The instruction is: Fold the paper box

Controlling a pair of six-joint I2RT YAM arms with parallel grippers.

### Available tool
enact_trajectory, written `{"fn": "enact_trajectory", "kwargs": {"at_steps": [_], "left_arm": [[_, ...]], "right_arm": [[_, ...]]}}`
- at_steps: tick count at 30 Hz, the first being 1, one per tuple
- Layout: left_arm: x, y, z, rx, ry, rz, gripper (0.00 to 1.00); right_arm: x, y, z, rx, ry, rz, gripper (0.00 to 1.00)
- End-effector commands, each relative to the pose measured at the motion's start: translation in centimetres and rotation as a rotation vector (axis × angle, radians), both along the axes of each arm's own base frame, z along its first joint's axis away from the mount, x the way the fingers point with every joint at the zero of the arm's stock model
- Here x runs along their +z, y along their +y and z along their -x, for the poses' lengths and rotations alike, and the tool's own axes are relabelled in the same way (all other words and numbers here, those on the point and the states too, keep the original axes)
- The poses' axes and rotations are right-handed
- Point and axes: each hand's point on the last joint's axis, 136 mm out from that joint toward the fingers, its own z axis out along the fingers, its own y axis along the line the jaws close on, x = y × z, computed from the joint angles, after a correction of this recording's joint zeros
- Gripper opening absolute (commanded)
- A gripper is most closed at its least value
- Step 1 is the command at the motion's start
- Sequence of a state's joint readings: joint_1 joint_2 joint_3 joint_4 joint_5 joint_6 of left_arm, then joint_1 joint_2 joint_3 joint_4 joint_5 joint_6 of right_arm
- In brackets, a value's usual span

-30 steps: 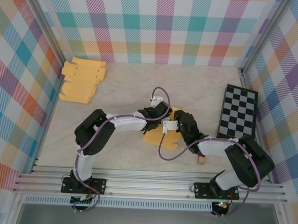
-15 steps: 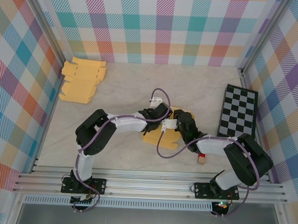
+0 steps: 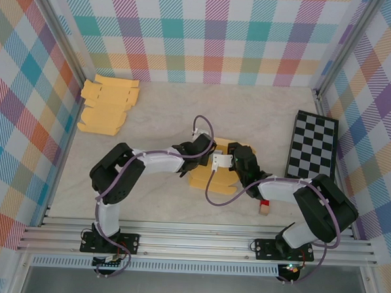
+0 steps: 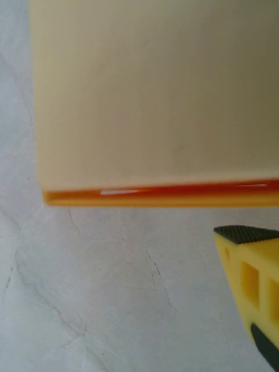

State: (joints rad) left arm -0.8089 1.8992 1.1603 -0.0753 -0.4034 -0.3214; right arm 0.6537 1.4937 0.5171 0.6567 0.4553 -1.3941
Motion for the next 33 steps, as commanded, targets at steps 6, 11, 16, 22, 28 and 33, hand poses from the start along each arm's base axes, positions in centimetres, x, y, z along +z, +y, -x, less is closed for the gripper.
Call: {"fn": "enact_trajectory", "kwargs": {"at_steps": [6, 11, 16, 22, 28, 33], "left_arm": [[3.8, 1.3, 1.8, -0.082, -0.027, 0.087, 0.54], [6.8, 2.6, 2.8, -0.148, -0.077, 0.186, 0.54], [10.2, 6.1, 1.3, -0.003, -0.094, 0.285, 0.55], [12.4, 5.1, 0.1, 0.094, -0.068, 0.437, 0.59], [11.0, 1.8, -1.0, 0.131, 0.034, 0.555, 0.59], [9.8, -1.3, -1.2, 0.101, 0.067, 0.529, 0.53]], "right_arm": [[-3.2, 0.0, 1.3, 0.026, 0.136, 0.028, 0.00], [-3.2, -0.1, 1.4, 0.036, 0.122, 0.048, 0.00], [-3.4, 0.0, 1.5, 0.058, 0.103, 0.076, 0.00], [-4.0, 0.1, 1.8, 0.076, 0.099, 0.107, 0.00], [-4.4, 0.4, 2.0, 0.084, 0.097, 0.124, 0.00], [-4.6, 0.4, 2.1, 0.088, 0.102, 0.131, 0.00]]}}
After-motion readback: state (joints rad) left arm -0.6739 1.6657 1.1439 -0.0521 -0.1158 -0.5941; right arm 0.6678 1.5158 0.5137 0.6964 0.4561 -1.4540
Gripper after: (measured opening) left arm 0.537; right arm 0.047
